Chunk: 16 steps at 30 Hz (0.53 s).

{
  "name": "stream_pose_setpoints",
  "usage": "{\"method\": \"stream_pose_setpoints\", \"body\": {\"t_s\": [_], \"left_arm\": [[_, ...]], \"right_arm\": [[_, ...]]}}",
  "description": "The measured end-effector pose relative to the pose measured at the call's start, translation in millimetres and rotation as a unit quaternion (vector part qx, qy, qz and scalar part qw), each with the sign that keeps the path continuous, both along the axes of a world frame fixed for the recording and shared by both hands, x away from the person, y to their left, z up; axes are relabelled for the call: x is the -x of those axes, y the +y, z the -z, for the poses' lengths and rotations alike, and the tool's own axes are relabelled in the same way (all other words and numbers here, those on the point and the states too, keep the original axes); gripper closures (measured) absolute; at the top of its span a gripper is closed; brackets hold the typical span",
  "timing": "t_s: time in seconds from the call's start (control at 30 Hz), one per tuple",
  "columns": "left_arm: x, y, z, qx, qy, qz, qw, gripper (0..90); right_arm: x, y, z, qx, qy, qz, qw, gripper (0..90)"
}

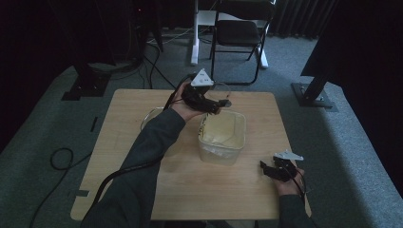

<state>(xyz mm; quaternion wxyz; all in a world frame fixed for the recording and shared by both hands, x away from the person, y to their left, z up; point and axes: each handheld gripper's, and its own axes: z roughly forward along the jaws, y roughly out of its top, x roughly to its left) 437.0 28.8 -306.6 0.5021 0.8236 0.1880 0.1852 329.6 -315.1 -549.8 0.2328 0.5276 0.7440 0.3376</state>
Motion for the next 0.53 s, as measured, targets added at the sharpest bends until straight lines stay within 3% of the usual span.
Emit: {"method": "stream_pose_setpoints", "body": {"t_s": [0.13,0.53], "left_arm": [[0.8,-1.3,-1.5,-0.003,0.002,0.004,1.0000,11.9],[0.4,17.1,-5.9,-0.002,-0.012,-0.018,0.9998,12.1]], "right_arm": [[0.1,-0.1,0.0,0.000,0.000,0.000,1.0000,33.9],[-0.6,-0.2,0.0,0.001,0.002,0.001,1.0000,31.1]]}}
